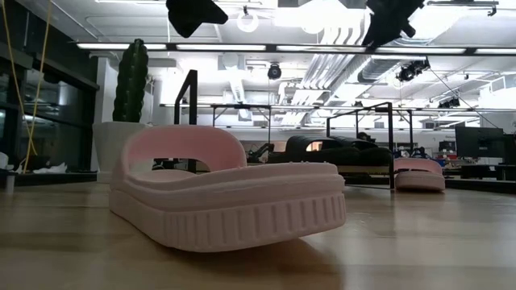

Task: Pick and place slides into the shelf
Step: Put the top pink slide on the shelf

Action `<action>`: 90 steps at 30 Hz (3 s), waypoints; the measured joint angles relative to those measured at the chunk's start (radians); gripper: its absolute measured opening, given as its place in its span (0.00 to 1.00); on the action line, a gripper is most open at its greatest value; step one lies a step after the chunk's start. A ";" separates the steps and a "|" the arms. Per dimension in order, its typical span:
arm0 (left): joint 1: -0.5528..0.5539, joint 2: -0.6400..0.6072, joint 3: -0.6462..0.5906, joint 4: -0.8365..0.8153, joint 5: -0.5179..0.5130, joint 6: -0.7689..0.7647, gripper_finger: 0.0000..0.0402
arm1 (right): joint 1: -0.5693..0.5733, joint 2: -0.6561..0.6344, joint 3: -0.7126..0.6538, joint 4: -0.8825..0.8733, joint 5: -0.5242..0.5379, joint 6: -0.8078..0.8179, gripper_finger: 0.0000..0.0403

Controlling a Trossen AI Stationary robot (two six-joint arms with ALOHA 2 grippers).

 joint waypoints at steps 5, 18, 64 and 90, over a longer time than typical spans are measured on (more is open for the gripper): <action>0.000 0.000 0.000 -0.002 0.000 0.000 0.44 | -0.058 0.118 0.113 -0.129 0.038 0.010 0.40; 0.000 0.000 0.000 -0.010 0.000 0.012 0.44 | -0.158 0.284 0.144 -0.314 -0.020 0.099 0.40; 0.000 0.000 0.000 -0.010 0.000 0.026 0.44 | -0.169 0.528 0.135 -0.547 0.009 0.189 0.40; 0.000 0.000 0.000 -0.023 0.001 0.026 0.44 | -0.183 0.536 0.106 -0.564 0.025 0.178 0.40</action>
